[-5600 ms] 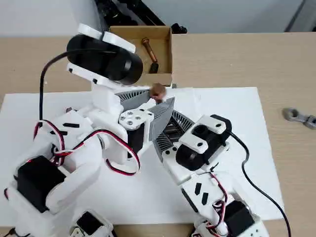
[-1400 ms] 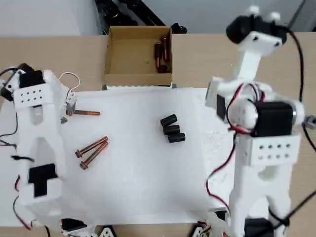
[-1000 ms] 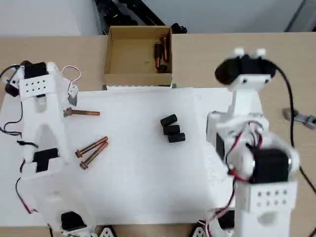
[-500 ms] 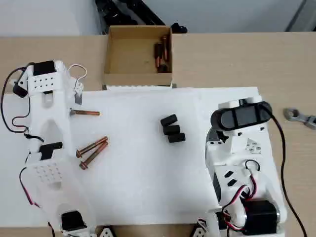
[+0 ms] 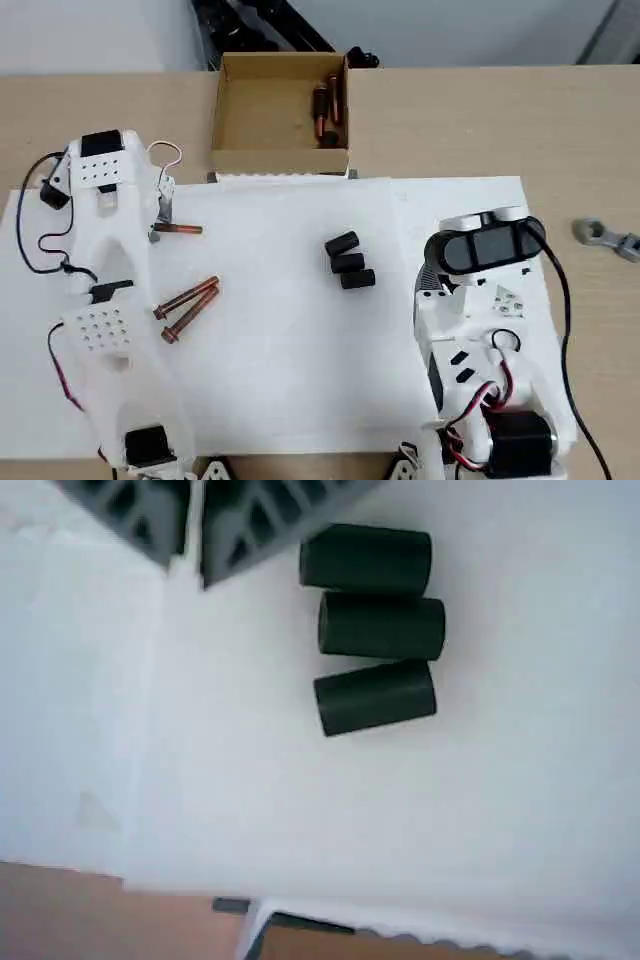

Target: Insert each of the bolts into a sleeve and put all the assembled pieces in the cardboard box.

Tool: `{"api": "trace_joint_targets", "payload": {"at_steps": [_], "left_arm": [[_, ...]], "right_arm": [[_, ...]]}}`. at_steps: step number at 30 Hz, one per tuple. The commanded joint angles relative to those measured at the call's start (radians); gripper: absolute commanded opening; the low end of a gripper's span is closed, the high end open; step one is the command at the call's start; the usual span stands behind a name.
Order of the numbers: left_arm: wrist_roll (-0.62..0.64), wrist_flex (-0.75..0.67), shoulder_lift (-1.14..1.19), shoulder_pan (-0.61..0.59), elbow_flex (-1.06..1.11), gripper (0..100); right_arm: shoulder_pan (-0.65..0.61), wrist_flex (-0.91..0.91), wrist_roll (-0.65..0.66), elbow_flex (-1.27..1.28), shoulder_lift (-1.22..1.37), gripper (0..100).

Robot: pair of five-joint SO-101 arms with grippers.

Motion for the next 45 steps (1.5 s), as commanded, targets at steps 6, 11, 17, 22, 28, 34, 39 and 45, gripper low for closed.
{"api": "trace_joint_targets", "payload": {"at_steps": [6,11,17,22,28,34,39,45], "left_arm": [[0.008,-0.002,0.091,-0.003,-0.113,11],[0.008,0.003,0.135,-0.011,-0.128,5],[-0.048,0.092,0.137,-0.028,-0.154,1],[-0.138,0.146,0.135,-0.029,-0.189,1],[-0.262,0.146,-0.041,-0.015,-0.147,1],[-0.618,0.144,-0.275,0.049,-0.065,1],[-0.756,0.144,-0.453,0.092,0.016,1],[-0.914,0.144,-0.684,0.135,0.120,1]], "right_arm": [[0.010,-0.022,0.011,-0.006,0.004,0.5],[0.010,-0.022,0.011,-0.006,0.004,0.5],[0.010,-0.022,0.011,-0.008,0.004,0.5],[0.008,-0.022,0.006,-0.008,0.005,0.5],[-0.096,-0.019,-0.008,-0.014,0.013,0.5],[-0.153,-0.054,-0.058,-0.015,0.061,0.5],[-0.153,-0.081,-0.061,-0.083,0.252,0.5],[-0.153,-0.070,-0.204,-0.400,0.631,0.8]]}}
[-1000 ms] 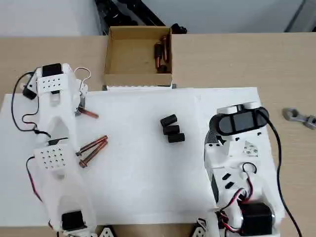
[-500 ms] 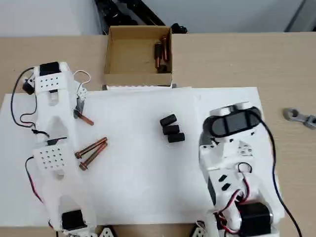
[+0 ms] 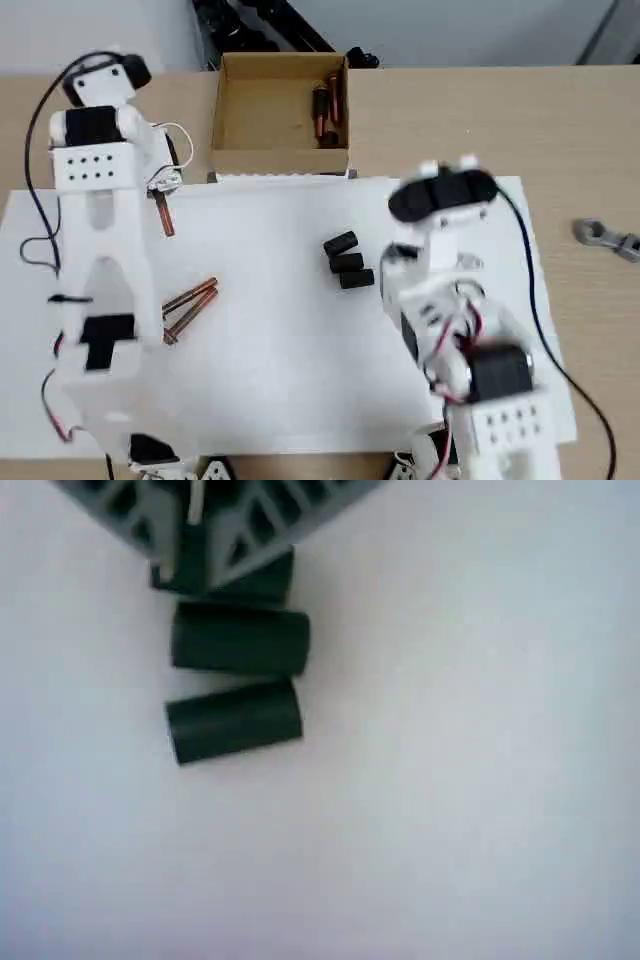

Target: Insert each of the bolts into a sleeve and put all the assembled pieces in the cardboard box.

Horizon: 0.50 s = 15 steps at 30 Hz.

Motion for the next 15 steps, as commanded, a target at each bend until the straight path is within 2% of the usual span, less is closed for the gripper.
{"api": "trace_joint_targets", "payload": {"at_steps": [1,5,9,15], "left_arm": [[-0.087,0.021,-0.204,0.028,0.031,1],[-0.140,0.020,-0.350,0.031,0.102,1],[-0.149,0.020,-0.454,0.026,0.188,1],[-0.149,0.020,-0.572,0.026,0.282,1]], "right_arm": [[-0.008,-0.010,-0.095,-0.247,0.240,0.8],[-0.018,0.041,-0.235,-0.480,0.492,0.8],[-0.081,0.154,-0.397,-0.681,0.696,0.8],[-0.145,0.263,-0.631,-0.873,0.934,0.8]]}}
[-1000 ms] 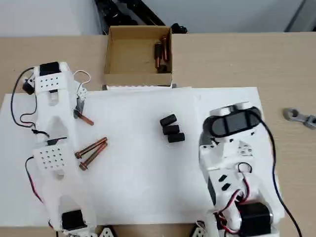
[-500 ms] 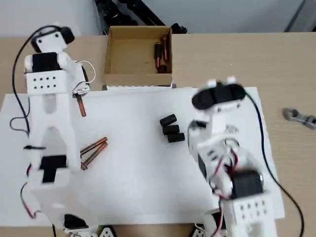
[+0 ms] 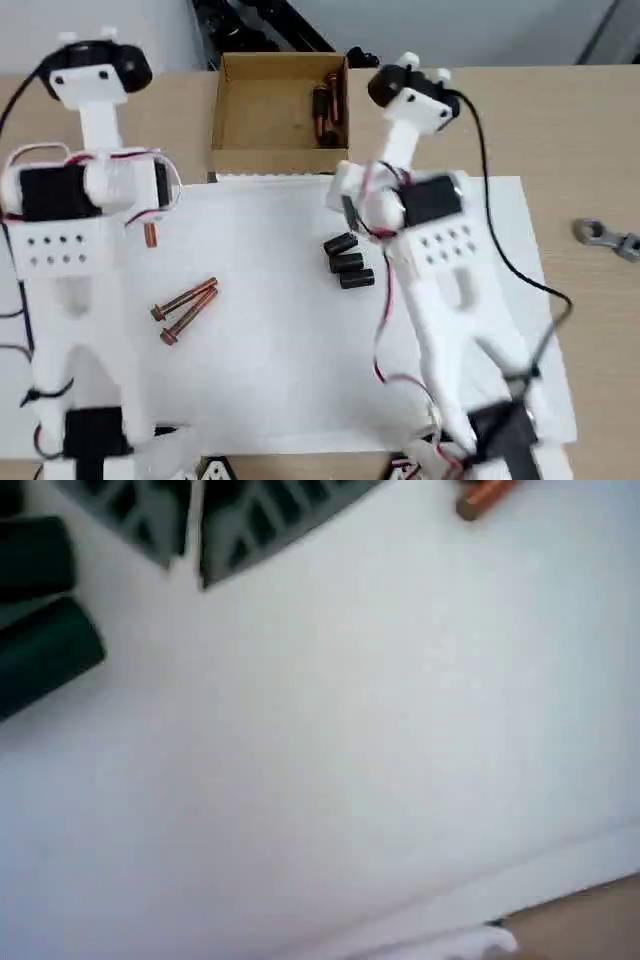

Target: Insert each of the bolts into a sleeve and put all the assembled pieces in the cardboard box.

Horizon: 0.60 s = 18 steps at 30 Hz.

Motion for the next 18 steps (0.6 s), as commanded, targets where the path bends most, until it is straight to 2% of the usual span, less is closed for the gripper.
{"api": "trace_joint_targets", "payload": {"at_steps": [1,6,18], "left_arm": [[-0.006,0.012,-0.106,0.000,0.019,1],[-0.009,0.012,-0.187,0.000,0.077,1],[-0.008,-0.005,-0.255,0.000,0.151,1]], "right_arm": [[-0.022,0.047,-0.124,-0.120,0.102,0.8],[-0.018,0.081,-0.249,-0.146,0.177,2.3],[-0.016,0.065,-0.354,-0.140,0.269,6.9]]}}
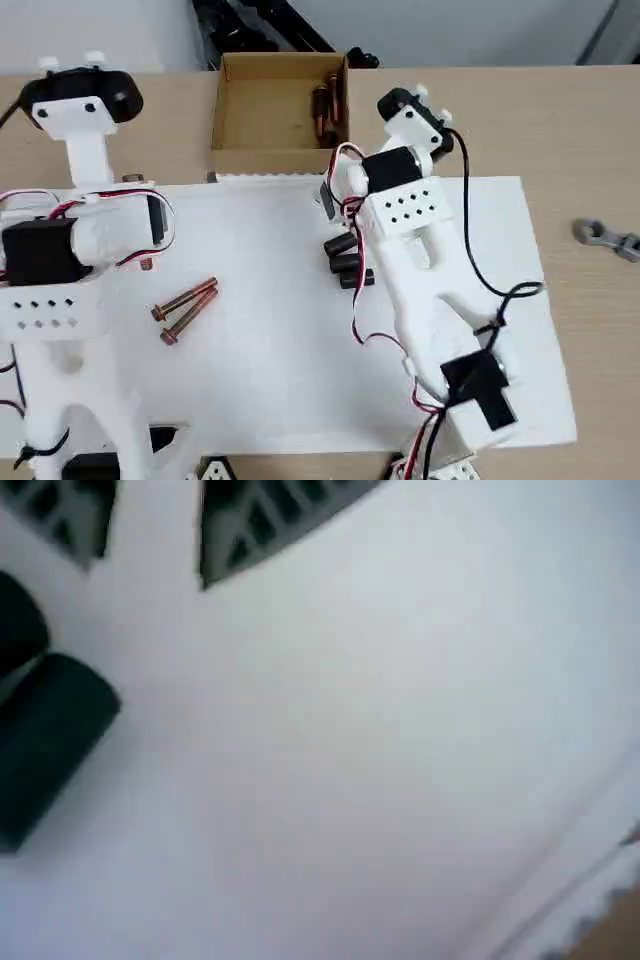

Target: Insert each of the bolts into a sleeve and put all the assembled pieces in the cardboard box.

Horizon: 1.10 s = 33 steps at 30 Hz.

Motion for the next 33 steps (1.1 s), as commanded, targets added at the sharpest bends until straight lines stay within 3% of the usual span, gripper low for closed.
{"api": "trace_joint_targets", "payload": {"at_steps": [1,11,30,33], "left_arm": [[-0.005,-0.006,-0.043,0.000,-0.002,1],[-0.005,-0.002,-0.044,0.000,-0.002,1],[-0.005,-0.005,-0.037,0.000,-0.002,1],[-0.005,-0.005,-0.037,0.000,-0.002,1]], "right_arm": [[-0.001,-0.010,-0.014,-0.040,0.054,6.9],[-0.007,-0.101,-0.055,-0.043,0.166,6.9],[-0.008,-0.104,-0.058,-0.044,0.220,7.0],[-0.008,-0.125,-0.057,-0.040,0.220,12.4]]}}
